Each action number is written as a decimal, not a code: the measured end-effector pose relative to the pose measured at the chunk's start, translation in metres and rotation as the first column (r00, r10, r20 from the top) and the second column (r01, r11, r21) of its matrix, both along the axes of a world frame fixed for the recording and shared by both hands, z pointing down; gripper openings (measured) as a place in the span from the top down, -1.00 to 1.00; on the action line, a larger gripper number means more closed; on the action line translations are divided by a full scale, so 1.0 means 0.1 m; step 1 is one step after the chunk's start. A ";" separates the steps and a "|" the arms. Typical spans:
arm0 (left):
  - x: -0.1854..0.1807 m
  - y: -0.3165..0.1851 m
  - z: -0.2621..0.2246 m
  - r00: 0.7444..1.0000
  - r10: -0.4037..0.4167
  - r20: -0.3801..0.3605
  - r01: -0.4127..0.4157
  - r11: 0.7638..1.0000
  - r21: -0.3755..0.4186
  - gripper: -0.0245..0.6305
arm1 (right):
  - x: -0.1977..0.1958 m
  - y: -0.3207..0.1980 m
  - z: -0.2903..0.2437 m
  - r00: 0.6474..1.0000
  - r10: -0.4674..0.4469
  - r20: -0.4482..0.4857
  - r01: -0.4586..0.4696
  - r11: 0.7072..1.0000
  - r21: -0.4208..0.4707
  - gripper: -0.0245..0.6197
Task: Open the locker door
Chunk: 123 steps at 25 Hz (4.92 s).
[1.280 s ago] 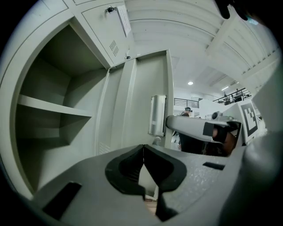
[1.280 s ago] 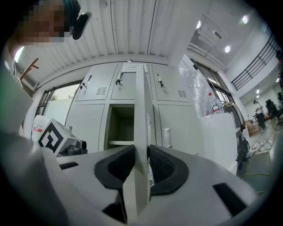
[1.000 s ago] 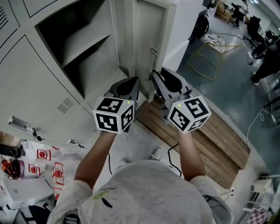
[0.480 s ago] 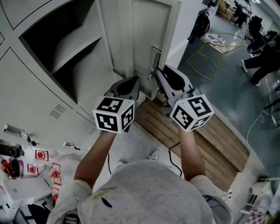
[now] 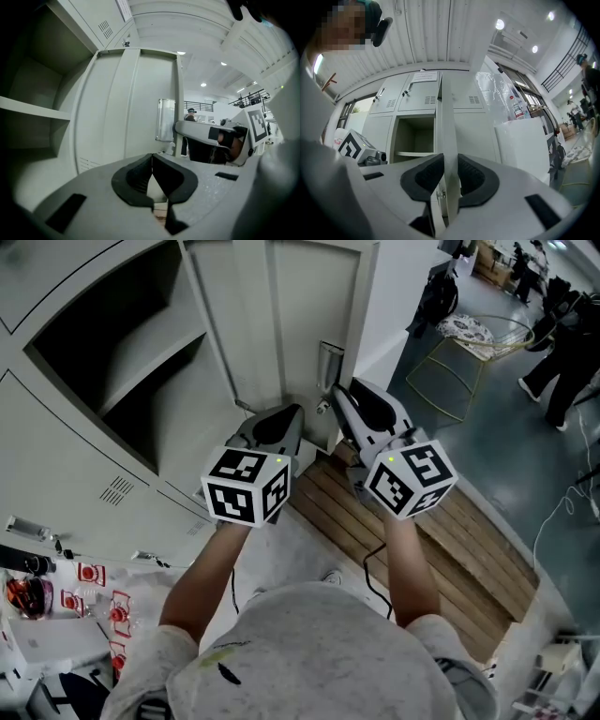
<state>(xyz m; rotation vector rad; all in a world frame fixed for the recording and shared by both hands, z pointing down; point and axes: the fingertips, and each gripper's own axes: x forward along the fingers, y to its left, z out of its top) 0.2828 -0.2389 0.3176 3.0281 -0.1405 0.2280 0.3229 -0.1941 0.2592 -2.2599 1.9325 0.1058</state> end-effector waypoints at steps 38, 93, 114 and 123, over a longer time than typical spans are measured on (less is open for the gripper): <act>0.54 -0.01 -0.17 0.961 -0.274 -0.018 0.275 0.961 0.032 0.90 | 0.68 -0.17 -0.01 0.975 -0.219 -0.044 0.218 0.976 -0.027 0.66; -0.81 0.06 -0.06 0.980 -0.201 -0.011 0.200 0.979 -0.045 0.90 | -0.28 0.11 0.01 1.000 -0.004 -0.004 0.003 0.997 -0.076 0.55; -1.63 -0.07 -0.08 0.983 -0.180 -0.021 0.179 0.983 -0.038 0.90 | -1.47 0.03 0.19 1.000 -0.005 -0.013 0.004 0.991 -0.133 0.81; -1.85 -0.01 -0.05 0.987 -0.161 -0.002 0.161 0.987 0.002 0.90 | -1.81 0.08 0.24 1.000 -0.013 -0.024 0.009 0.987 -0.157 0.91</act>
